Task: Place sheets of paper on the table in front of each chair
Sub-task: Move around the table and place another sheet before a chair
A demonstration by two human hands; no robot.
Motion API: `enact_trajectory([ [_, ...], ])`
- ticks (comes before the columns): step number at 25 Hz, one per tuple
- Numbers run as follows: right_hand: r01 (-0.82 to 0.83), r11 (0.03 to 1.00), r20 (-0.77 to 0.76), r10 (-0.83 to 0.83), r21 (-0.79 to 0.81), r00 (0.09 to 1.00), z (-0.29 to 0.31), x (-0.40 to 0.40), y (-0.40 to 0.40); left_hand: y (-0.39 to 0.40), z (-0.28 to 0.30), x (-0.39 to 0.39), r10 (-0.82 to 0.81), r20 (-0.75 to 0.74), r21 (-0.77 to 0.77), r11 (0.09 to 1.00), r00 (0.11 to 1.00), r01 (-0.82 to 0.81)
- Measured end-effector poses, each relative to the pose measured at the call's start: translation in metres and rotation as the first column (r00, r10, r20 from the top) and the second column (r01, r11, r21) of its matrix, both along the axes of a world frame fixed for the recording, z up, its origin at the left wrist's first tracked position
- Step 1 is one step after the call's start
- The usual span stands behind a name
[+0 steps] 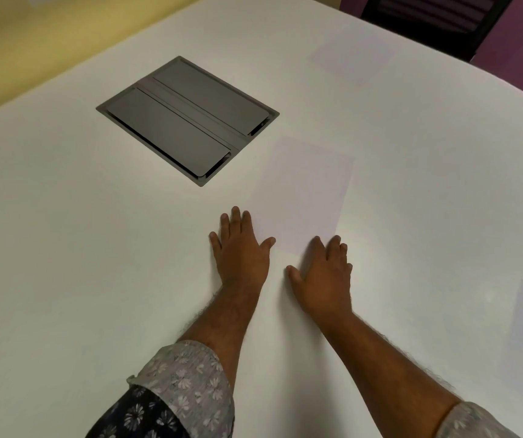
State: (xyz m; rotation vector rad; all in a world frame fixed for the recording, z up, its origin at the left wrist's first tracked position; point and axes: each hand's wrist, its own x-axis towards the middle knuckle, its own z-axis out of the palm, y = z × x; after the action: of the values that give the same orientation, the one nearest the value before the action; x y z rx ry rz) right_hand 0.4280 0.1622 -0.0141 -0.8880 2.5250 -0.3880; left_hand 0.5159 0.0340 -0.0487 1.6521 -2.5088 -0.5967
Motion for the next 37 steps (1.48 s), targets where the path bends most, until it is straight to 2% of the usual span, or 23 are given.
enact_trajectory([
  [4, -0.011, 1.000, 0.031, 0.010, 0.021, 0.999, -0.002, 0.007, -0.005, 0.006, 0.001, -0.005, 0.008, -0.036, 0.019, 1.000, 0.999, -0.007],
  [7, -0.074, 0.996, 0.046, 0.077, -0.050, 0.996, -0.004, 0.010, -0.008, 0.011, 0.002, -0.009, -0.003, -0.108, 0.028, 1.000, 0.994, 0.006],
  [9, -0.071, 0.985, 0.101, 0.088, -0.156, 0.991, -0.003, 0.014, -0.011, 0.012, 0.002, -0.011, 0.011, -0.146, 0.037, 0.999, 0.989, -0.006],
  [12, 0.113, 0.914, 0.301, 0.010, -0.389, 0.954, 0.002, 0.015, -0.017, 0.011, 0.005, -0.010, 0.089, -0.257, 0.064, 0.995, 0.962, -0.075],
  [14, 0.275, 0.861, 0.426, -0.077, -0.427, 0.901, 0.007, 0.010, -0.018, 0.014, 0.007, -0.009, 0.144, -0.374, 0.076, 0.989, 0.916, -0.124],
  [16, 0.446, 0.801, 0.569, -0.165, -0.399, 0.806, 0.012, 0.003, -0.018, 0.018, 0.012, -0.008, 0.228, -0.531, 0.144, 0.973, 0.816, -0.178],
  [19, 0.594, 0.727, 0.723, -0.197, -0.345, 0.662, 0.018, -0.004, -0.017, 0.022, 0.025, -0.009, 0.401, -0.700, 0.344, 0.915, 0.591, -0.213],
  [21, 0.621, 0.711, 0.735, -0.219, -0.330, 0.642, 0.022, -0.002, -0.016, 0.026, 0.032, -0.008, 0.549, -0.709, 0.502, 0.834, 0.443, -0.229],
  [23, 0.687, 0.665, 0.764, -0.269, -0.293, 0.587, 0.023, 0.001, -0.013, 0.029, 0.038, -0.005, 0.719, -0.654, 0.701, 0.692, 0.235, -0.169],
  [24, 0.749, 0.616, 0.813, -0.293, -0.243, 0.504, 0.023, 0.001, -0.010, 0.031, 0.041, -0.004, 0.779, -0.607, 0.770, 0.625, 0.158, -0.124],
  [25, 0.811, 0.558, 0.873, -0.293, -0.174, 0.389, 0.022, 0.000, -0.008, 0.033, 0.044, -0.001, 0.810, -0.573, 0.806, 0.585, 0.124, -0.093],
  [27, 0.876, 0.478, 0.959, -0.215, -0.059, 0.182, 0.023, -0.009, -0.001, 0.040, 0.048, 0.008, 0.817, -0.559, 0.817, 0.572, 0.143, -0.074],
  [28, 0.880, 0.474, 0.974, -0.185, -0.028, 0.131, 0.025, -0.013, 0.002, 0.045, 0.050, 0.014, 0.807, -0.569, 0.809, 0.584, 0.161, -0.064],
  [29, 0.871, 0.490, 0.978, -0.170, -0.020, 0.118, 0.027, -0.016, 0.005, 0.050, 0.052, 0.021, 0.795, -0.581, 0.801, 0.596, 0.174, -0.050],
  [33, 0.790, 0.595, 0.948, -0.144, -0.147, 0.285, 0.038, -0.020, 0.003, 0.069, 0.056, 0.059, 0.739, -0.632, 0.760, 0.649, 0.232, 0.001],
  [37, 0.791, 0.559, 0.918, -0.124, -0.250, 0.378, 0.056, -0.018, 0.001, 0.085, 0.069, 0.119, 0.630, -0.700, 0.669, 0.743, 0.337, -0.001],
])
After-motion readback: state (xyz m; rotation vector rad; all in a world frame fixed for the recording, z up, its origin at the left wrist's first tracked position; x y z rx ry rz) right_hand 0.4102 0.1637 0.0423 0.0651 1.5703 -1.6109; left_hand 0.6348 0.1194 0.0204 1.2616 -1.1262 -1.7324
